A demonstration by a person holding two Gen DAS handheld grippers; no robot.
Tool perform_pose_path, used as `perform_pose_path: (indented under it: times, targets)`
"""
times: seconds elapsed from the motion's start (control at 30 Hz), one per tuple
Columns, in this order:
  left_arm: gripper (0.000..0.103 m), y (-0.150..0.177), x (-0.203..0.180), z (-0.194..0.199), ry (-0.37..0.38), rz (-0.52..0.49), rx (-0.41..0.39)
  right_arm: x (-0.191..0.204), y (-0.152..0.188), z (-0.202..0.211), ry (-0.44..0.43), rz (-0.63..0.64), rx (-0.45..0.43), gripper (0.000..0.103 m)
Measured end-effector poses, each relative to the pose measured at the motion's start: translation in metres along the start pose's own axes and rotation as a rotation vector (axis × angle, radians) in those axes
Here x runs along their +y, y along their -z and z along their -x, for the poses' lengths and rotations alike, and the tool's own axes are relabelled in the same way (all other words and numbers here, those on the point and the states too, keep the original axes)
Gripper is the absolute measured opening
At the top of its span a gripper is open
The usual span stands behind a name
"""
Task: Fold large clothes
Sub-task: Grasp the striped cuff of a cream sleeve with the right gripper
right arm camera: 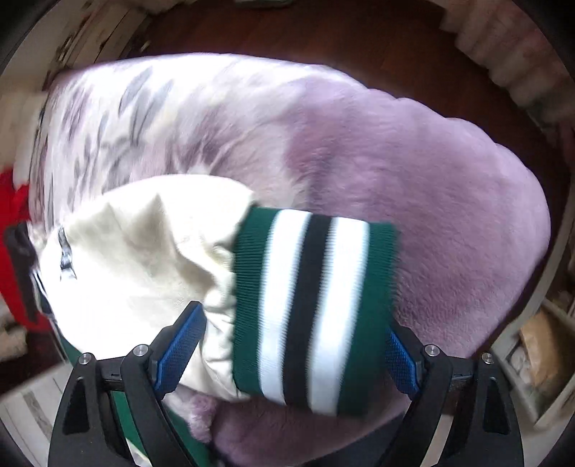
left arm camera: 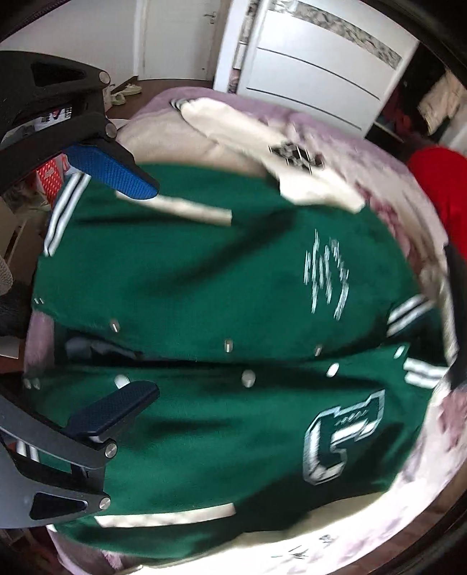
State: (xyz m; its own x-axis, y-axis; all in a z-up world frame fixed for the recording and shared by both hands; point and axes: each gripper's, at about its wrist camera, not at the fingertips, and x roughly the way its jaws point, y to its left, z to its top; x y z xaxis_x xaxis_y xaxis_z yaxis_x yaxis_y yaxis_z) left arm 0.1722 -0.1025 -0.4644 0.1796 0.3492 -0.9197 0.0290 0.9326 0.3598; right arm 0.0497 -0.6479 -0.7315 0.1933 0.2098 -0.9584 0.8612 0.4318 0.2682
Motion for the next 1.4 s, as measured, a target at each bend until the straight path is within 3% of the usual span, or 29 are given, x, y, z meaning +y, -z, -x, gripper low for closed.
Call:
perform_pose_path:
  times: [0.03,0.07,0.1,0.2,0.27,0.37,0.47,0.53,0.6,0.77,0.87,0.93,0.97,1.0,1.03,1.07,1.17,1.27,1.4]
  targets:
    - [0.103,-0.002,-0.012,-0.003,0.007,-0.014,0.004,0.003,0.001,-0.002,0.009,0.038,-0.011,0.077]
    - [0.103,-0.003,-0.023,-0.004,0.019,-0.029,0.003,0.002,0.000,0.000,0.005,0.058,-0.028,0.045]
    - [0.103,-0.007,-0.037,-0.004,0.032,-0.045,-0.005,0.002,-0.002,0.005,-0.010,0.065,-0.047,0.029]
    - [0.103,-0.017,-0.079,0.001,0.082,-0.114,-0.054,0.002,-0.020,0.036,0.005,0.068,-0.183,0.016]
    - [0.103,-0.026,-0.106,0.002,0.105,-0.162,-0.083,0.006,-0.040,0.046,0.009,0.075,-0.254,0.015]
    - [0.103,-0.038,-0.145,0.002,0.143,-0.228,-0.110,0.023,-0.078,0.031,0.047,0.110,-0.292,0.015]
    - [0.103,-0.051,-0.173,-0.005,0.147,-0.266,-0.118,0.026,-0.110,-0.030,0.107,0.106,-0.164,0.017]
    - [0.103,-0.055,-0.181,-0.005,0.158,-0.270,-0.111,0.023,-0.115,-0.057,0.121,0.078,-0.081,0.033]
    - [0.103,-0.057,-0.183,-0.003,0.172,-0.262,-0.115,0.010,-0.109,-0.062,0.073,-0.002,-0.081,0.064]
    - [0.103,-0.057,-0.182,-0.007,0.185,-0.242,-0.079,-0.043,-0.060,-0.043,-0.144,-0.272,-0.179,0.079]
    - [0.103,-0.063,-0.185,-0.014,0.173,-0.232,-0.057,-0.053,-0.040,-0.101,-0.352,-0.420,-0.074,0.083]
    - [0.103,-0.065,-0.187,-0.015,0.159,-0.235,-0.057,-0.047,-0.029,-0.127,-0.401,-0.460,-0.079,0.084]
    - [0.103,-0.068,-0.187,-0.015,0.156,-0.236,-0.061,-0.044,-0.037,-0.136,-0.407,-0.474,-0.137,0.084]
    - [0.103,-0.072,-0.187,-0.016,0.152,-0.239,-0.067,-0.039,-0.038,-0.141,-0.430,-0.477,-0.212,0.069]
    - [0.103,-0.076,-0.186,-0.017,0.147,-0.242,-0.071,-0.033,-0.041,-0.146,-0.458,-0.460,-0.269,0.048]
    - [0.103,-0.078,-0.188,-0.016,0.147,-0.242,-0.075,-0.027,-0.045,-0.150,-0.457,-0.450,-0.269,0.019]
    - [0.103,-0.089,-0.196,-0.012,0.156,-0.238,-0.089,-0.016,-0.063,-0.147,-0.457,-0.428,-0.321,0.016]
    - [0.103,-0.103,-0.202,-0.008,0.188,-0.208,-0.095,0.006,-0.088,-0.118,-0.461,-0.319,-0.404,0.015]
    - [0.103,-0.126,-0.216,-0.007,0.229,-0.160,-0.107,0.053,-0.121,-0.125,-0.413,-0.162,-0.412,0.015]
